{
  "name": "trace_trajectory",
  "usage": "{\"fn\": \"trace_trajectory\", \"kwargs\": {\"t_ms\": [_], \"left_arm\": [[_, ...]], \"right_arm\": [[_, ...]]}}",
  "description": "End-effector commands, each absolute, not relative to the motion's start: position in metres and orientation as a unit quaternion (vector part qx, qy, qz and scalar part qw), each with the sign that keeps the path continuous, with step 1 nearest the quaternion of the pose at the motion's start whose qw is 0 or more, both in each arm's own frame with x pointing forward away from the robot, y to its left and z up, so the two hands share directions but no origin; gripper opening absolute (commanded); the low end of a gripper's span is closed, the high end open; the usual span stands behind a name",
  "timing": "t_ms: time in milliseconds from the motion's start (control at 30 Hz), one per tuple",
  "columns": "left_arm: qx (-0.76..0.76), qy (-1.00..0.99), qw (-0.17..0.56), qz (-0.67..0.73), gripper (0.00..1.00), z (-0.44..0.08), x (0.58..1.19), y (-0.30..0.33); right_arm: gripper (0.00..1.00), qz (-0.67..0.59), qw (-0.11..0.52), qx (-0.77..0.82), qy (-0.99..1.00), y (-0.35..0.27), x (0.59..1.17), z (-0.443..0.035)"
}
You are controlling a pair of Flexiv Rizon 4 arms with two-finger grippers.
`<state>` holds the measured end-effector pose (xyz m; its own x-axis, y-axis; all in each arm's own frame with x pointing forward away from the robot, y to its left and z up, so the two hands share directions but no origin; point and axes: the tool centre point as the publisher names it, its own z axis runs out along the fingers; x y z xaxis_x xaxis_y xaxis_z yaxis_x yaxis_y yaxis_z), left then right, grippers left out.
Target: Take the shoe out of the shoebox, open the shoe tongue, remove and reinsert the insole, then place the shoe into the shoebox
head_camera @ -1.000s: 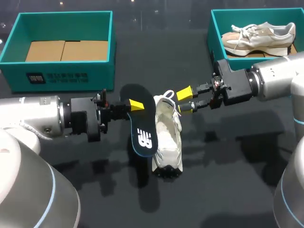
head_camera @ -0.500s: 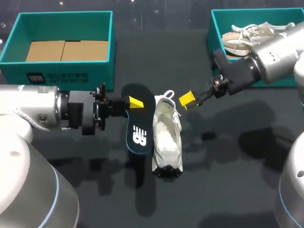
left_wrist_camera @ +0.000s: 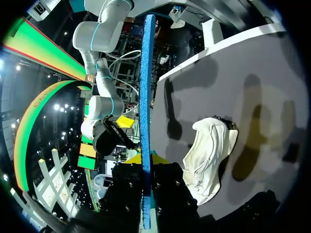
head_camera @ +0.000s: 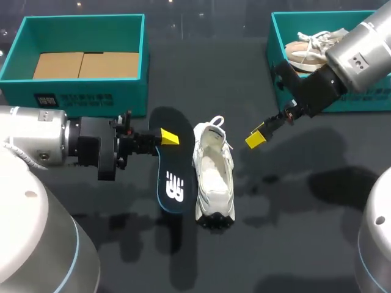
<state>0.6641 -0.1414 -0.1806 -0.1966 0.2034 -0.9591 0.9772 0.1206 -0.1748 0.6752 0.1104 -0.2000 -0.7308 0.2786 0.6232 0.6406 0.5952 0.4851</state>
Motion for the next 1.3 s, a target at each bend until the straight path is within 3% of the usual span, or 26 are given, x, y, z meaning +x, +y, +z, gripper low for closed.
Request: {"fn": "trace_trajectory", "kwargs": {"t_ms": [33,167,700,867,967,1300], "left_arm": [[0.472,0.622,0.366,-0.506,0.00,-0.177,0.637,-0.153],[0.459,0.626,0.319,-0.543,0.00,-0.173,0.615,-0.156],[0.462,0.633,0.284,-0.553,0.00,-0.182,0.593,-0.174],[0.444,0.633,0.264,-0.576,0.00,-0.193,0.580,-0.179],[0.388,0.610,0.211,-0.658,0.00,-0.197,0.575,-0.180],[0.378,0.605,0.201,-0.671,0.00,-0.195,0.574,-0.179]], "right_arm": [[1.00,-0.344,0.201,-0.150,-0.905,0.101,0.658,-0.202],[1.00,-0.339,0.157,-0.063,-0.925,0.085,0.641,-0.218],[1.00,-0.314,0.159,-0.058,-0.934,0.080,0.635,-0.233],[1.00,-0.308,0.111,-0.059,-0.943,0.080,0.635,-0.250],[1.00,-0.286,0.043,-0.056,-0.956,0.081,0.630,-0.263],[1.00,-0.276,0.053,-0.040,-0.959,0.083,0.630,-0.271]]}}
